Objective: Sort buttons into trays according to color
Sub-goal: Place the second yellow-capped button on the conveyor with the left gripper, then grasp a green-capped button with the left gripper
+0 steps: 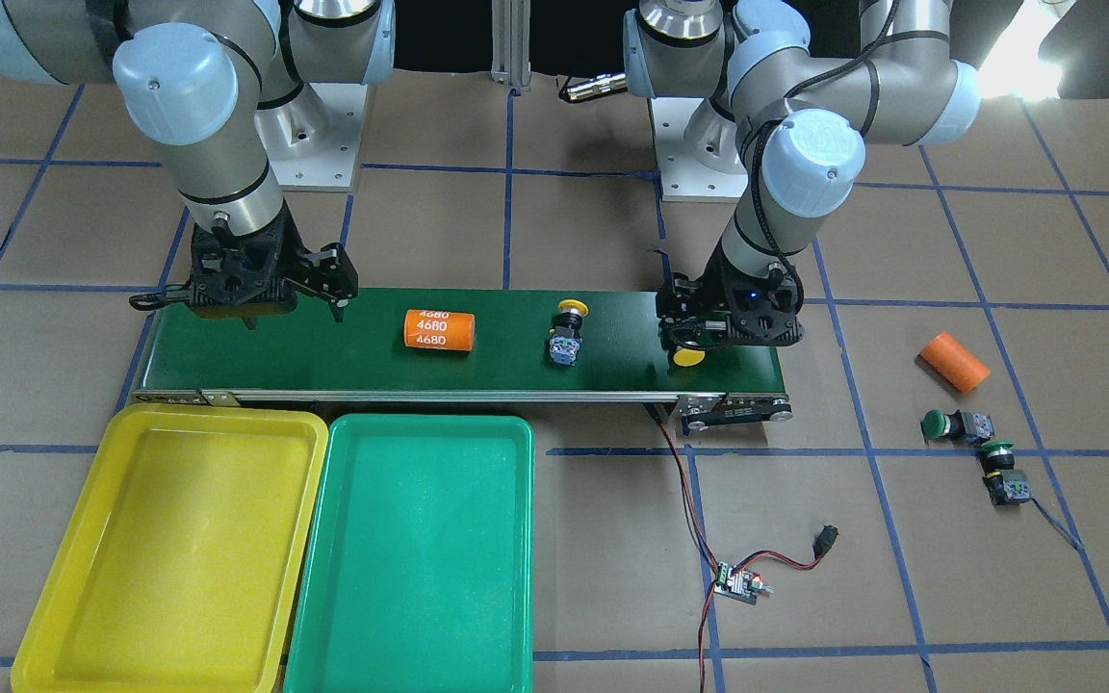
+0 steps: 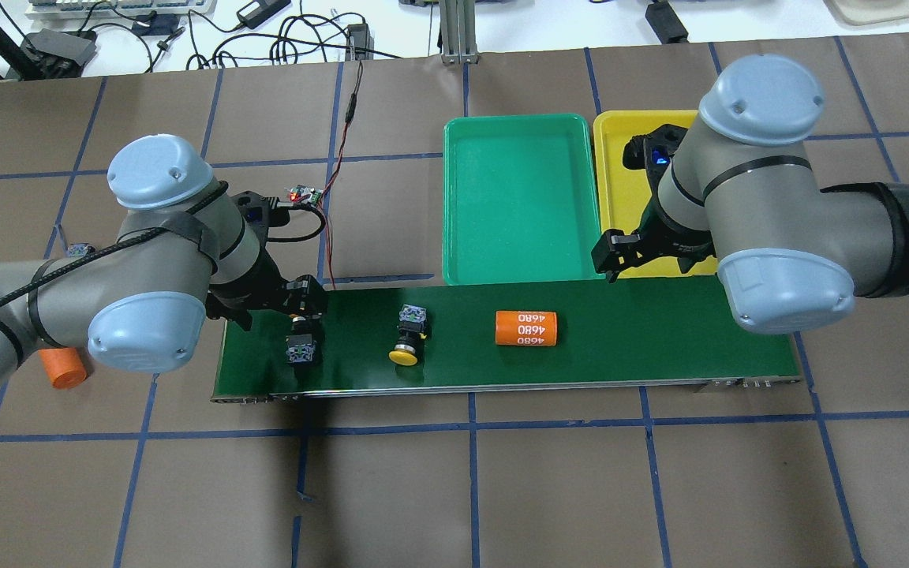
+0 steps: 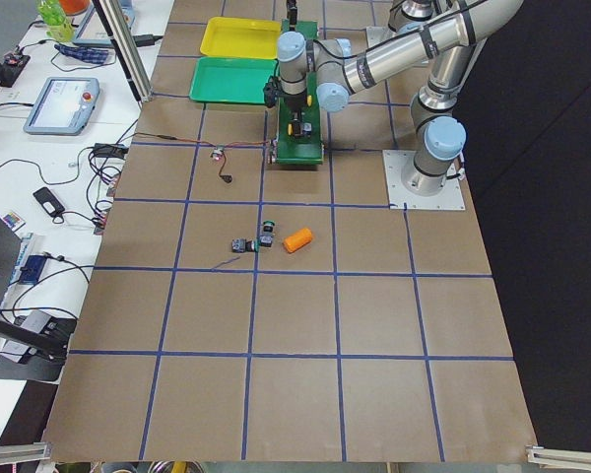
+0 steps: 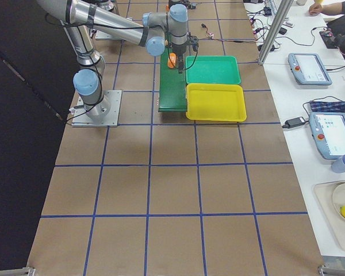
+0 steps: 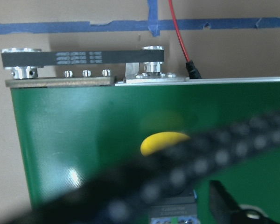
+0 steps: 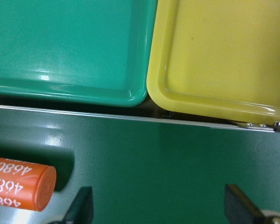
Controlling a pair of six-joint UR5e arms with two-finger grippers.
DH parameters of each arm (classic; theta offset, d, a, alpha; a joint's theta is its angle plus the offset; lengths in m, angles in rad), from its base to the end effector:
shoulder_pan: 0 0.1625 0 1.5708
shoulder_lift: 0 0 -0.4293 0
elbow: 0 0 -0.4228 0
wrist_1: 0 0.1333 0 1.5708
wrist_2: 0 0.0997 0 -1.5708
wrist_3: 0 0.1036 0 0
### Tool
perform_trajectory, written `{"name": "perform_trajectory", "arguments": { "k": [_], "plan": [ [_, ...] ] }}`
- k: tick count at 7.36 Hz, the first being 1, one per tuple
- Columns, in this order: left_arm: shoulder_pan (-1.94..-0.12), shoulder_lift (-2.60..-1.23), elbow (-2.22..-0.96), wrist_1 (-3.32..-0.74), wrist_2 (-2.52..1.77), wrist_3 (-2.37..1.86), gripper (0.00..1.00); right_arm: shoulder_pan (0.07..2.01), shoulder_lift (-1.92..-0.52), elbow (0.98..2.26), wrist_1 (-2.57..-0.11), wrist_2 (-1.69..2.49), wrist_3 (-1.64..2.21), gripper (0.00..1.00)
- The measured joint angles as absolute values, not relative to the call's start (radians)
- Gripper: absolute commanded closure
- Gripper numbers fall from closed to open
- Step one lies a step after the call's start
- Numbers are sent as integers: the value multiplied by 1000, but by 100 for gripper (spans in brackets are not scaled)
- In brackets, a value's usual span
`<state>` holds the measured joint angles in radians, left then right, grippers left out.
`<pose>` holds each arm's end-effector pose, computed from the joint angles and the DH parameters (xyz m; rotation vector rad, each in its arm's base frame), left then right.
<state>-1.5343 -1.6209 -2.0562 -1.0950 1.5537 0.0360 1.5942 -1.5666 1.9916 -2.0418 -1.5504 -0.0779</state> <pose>-0.1175 -0.4831 0.2662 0.0016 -3.1210 -0.0922 0.1469 -0.4880 0.3186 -0.1588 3.1176 -0.0727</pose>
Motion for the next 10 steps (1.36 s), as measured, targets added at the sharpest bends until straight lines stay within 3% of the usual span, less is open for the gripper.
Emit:
{"name": "perform_trajectory", "arguments": {
  "k": [4, 8, 10],
  "plan": [
    [-1330, -1703, -1871, -1186, 1554, 185, 0, 1595, -1572, 1995, -2030, -1545, -77, 0],
    [-1065, -1938, -1663, -1162, 1574, 547, 0, 1611, -1576, 1995, -2030, -1545, -73, 0],
    [-999, -2050, -1618, -1075, 1577, 682, 0, 1636, -1575, 1994, -2031, -1551, -68, 0]
  ]
}}
